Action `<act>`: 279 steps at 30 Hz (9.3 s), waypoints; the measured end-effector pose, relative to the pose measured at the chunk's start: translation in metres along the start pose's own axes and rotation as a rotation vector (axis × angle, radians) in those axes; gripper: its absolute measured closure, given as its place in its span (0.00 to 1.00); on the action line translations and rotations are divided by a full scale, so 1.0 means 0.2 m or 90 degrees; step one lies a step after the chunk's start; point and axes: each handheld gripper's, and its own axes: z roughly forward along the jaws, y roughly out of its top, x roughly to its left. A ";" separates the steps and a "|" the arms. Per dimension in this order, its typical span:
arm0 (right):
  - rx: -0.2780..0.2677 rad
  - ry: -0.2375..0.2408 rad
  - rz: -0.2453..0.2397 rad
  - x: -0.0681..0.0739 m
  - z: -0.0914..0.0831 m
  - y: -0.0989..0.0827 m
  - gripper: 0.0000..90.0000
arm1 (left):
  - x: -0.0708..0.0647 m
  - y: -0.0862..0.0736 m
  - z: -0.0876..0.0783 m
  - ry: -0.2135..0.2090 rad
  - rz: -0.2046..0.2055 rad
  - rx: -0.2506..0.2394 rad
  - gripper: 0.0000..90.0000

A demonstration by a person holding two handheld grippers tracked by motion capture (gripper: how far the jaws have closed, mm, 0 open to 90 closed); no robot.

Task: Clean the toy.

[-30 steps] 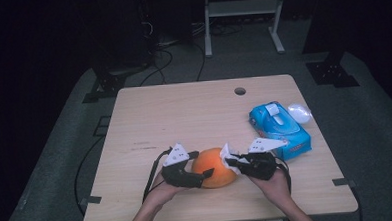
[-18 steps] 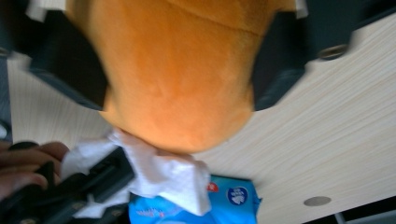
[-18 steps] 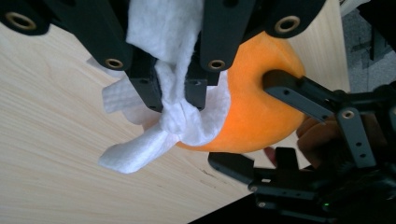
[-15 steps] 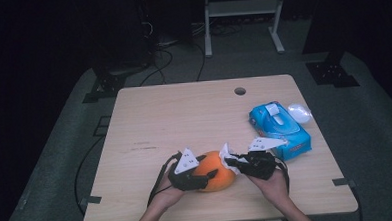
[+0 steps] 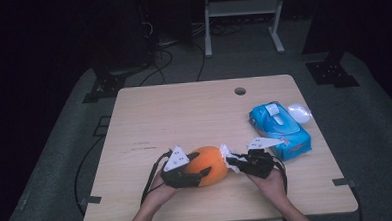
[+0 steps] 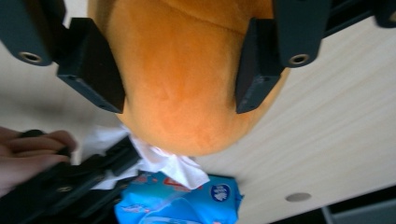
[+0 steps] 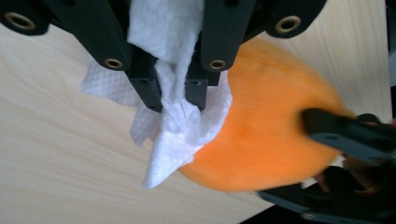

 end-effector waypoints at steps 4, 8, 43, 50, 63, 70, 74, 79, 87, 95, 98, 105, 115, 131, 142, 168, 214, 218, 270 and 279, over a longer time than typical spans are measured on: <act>-0.005 -0.009 -0.016 0.03 -0.01 0.01 0.88 | 0.01 0.01 0.00 0.019 -0.026 -0.002 0.19; -0.050 0.026 -0.054 0.11 -0.05 0.06 0.88 | 0.02 0.00 0.02 0.014 -0.031 0.000 0.22; -0.022 0.020 -0.090 0.14 -0.04 0.06 0.88 | -0.08 0.03 0.06 -0.013 0.061 0.024 0.20; -0.011 -0.005 -0.062 0.12 -0.05 0.05 0.89 | -0.04 0.00 0.05 -0.003 0.009 0.017 0.18; -0.005 -0.033 -0.078 0.15 -0.06 0.08 0.89 | -0.03 0.05 0.02 0.002 -0.007 0.028 0.13; -0.037 0.005 -0.128 0.25 -0.08 0.12 0.88 | -0.07 0.03 0.06 -0.039 0.045 0.035 0.24; -0.012 -0.013 -0.141 0.24 -0.05 0.11 0.88 | -0.08 0.05 0.06 -0.034 0.057 0.038 0.20; 0.005 -0.040 -0.109 0.16 -0.06 0.10 0.88 | -0.02 0.06 0.02 -0.023 -0.006 0.036 0.12; -0.019 -0.018 -0.131 0.23 -0.08 0.12 0.88 | -0.04 0.02 0.06 -0.054 -0.004 0.053 0.26; -0.001 -0.013 -0.184 0.29 -0.07 0.14 0.88 | -0.11 0.01 0.10 -0.049 0.038 0.081 0.27; -0.002 -0.069 -0.137 0.17 -0.11 0.13 0.88 | -0.09 -0.01 0.10 -0.054 0.025 0.082 0.27; -0.009 -0.059 -0.108 0.13 -0.12 0.11 0.88 | -0.11 0.03 0.09 -0.051 0.061 0.058 0.20; -0.012 -0.006 -0.069 0.08 -0.12 0.08 0.88 | -0.09 0.00 0.09 -0.023 0.052 0.089 0.26; -0.013 -0.020 -0.040 0.04 -0.13 0.06 0.89 | -0.06 0.00 0.08 -0.001 0.037 0.056 0.27; -0.023 0.023 -0.081 0.12 -0.09 0.06 0.89 | -0.08 0.01 0.10 -0.001 0.072 0.027 0.26; -0.002 -0.002 0.019 -0.06 -0.08 -0.02 0.89 | -0.03 0.00 0.09 0.013 0.033 0.038 0.28; -0.009 0.046 -0.040 0.05 -0.05 0.04 0.89 | -0.12 0.03 0.13 0.064 0.012 0.038 0.34; -0.004 0.036 -0.044 0.03 -0.05 0.04 0.89 | -0.15 0.04 0.12 0.050 0.014 0.048 0.32; -0.018 -0.015 -0.018 0.01 -0.07 0.02 0.89 | -0.12 -0.01 0.11 0.014 0.058 0.051 0.27; -0.005 -0.003 0.024 -0.06 -0.05 -0.03 0.88 | -0.16 -0.01 0.12 0.006 0.079 0.052 0.27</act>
